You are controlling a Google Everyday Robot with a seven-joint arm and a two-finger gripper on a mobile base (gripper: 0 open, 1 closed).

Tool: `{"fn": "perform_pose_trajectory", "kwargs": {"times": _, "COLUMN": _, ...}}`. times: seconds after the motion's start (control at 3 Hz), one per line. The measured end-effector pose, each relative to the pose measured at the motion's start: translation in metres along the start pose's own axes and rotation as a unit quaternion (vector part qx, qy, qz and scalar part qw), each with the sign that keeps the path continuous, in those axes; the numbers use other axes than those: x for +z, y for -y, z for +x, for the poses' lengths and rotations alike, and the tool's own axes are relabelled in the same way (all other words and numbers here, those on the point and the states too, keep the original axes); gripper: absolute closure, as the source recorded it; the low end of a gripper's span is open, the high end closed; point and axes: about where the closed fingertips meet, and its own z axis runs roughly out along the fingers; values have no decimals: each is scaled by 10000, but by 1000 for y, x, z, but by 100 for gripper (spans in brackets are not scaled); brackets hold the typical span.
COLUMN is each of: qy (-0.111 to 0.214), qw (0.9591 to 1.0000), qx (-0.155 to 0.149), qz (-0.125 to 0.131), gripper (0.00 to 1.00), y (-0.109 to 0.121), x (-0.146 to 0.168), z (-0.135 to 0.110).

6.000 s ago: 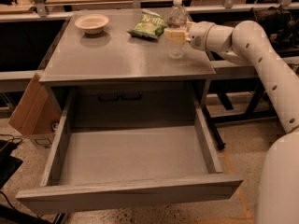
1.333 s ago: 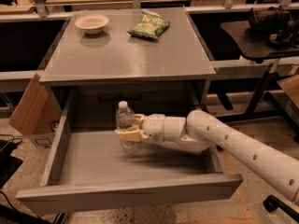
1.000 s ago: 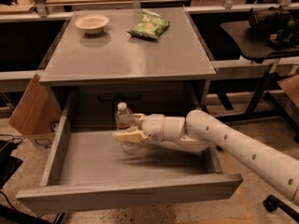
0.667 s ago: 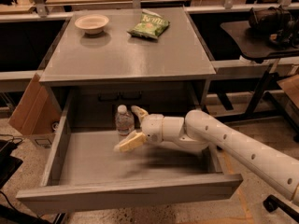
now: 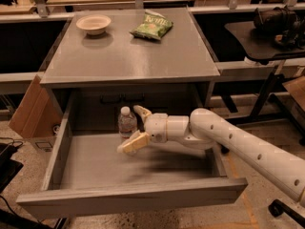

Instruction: Place water bottle into top drawer

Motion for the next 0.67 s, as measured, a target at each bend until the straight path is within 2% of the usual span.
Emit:
{"fn": "perform_pose_trajectory", "kwargs": {"times": 0.33, "qy": -194, "qw": 9996, "qx": -97, "qz": -171, "gripper": 0, "y": 4, "x": -20, "z": -36}}
{"fn": "perform_pose_trajectory", "kwargs": {"times": 0.67, "qy": -557, "qw": 9973, "qx": -223, "qz": -427, "gripper": 0, "y": 5, "x": -46, "z": -89}}
